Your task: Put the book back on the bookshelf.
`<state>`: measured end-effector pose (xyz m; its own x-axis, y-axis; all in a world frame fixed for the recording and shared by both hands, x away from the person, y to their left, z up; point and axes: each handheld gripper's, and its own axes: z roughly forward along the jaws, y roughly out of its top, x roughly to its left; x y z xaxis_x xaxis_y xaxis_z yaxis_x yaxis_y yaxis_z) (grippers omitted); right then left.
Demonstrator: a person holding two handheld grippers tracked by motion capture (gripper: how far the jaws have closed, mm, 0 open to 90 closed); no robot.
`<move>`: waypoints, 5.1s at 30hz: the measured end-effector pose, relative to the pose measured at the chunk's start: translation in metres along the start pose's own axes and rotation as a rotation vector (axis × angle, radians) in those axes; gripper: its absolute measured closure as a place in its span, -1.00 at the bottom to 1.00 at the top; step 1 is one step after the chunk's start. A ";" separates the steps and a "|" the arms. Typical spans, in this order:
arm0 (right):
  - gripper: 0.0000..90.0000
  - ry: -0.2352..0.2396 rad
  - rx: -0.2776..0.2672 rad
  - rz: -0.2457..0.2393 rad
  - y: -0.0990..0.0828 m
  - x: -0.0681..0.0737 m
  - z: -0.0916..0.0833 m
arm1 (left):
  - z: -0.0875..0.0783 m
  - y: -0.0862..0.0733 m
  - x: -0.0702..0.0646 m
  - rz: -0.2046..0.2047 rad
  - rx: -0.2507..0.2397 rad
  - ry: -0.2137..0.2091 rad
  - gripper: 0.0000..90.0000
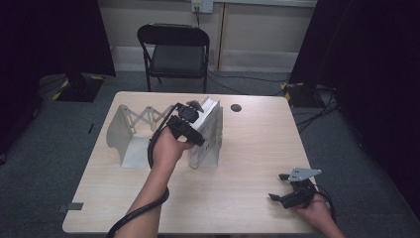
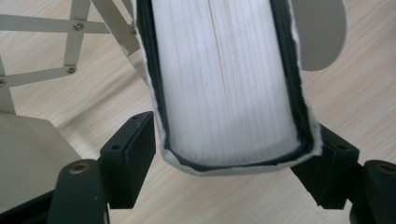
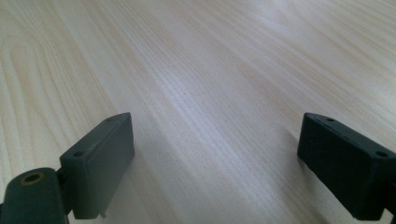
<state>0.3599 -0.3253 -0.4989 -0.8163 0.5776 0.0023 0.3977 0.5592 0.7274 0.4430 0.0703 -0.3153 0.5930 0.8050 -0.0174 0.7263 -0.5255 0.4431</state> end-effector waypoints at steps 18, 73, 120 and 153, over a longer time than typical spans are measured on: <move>-0.77 0.000 0.000 0.000 0.000 0.000 0.000 | -0.001 -0.010 -0.003 0.046 0.014 -0.012 -0.46; -0.77 0.000 -0.001 0.000 0.000 0.000 0.000 | -0.002 -0.003 -0.022 0.002 0.019 0.002 0.19; -0.77 -0.001 0.001 0.001 0.000 0.000 0.000 | -0.010 -0.001 -0.041 0.072 0.080 -0.015 0.10; -0.77 -0.001 0.000 0.000 0.000 0.000 0.000 | -0.001 -0.032 -0.023 0.078 0.043 -0.055 -0.47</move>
<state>0.3600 -0.3254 -0.4989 -0.8158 0.5783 0.0016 0.3979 0.5593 0.7272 0.4058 0.0691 -0.3281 0.6657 0.7455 -0.0341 0.6906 -0.5981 0.4065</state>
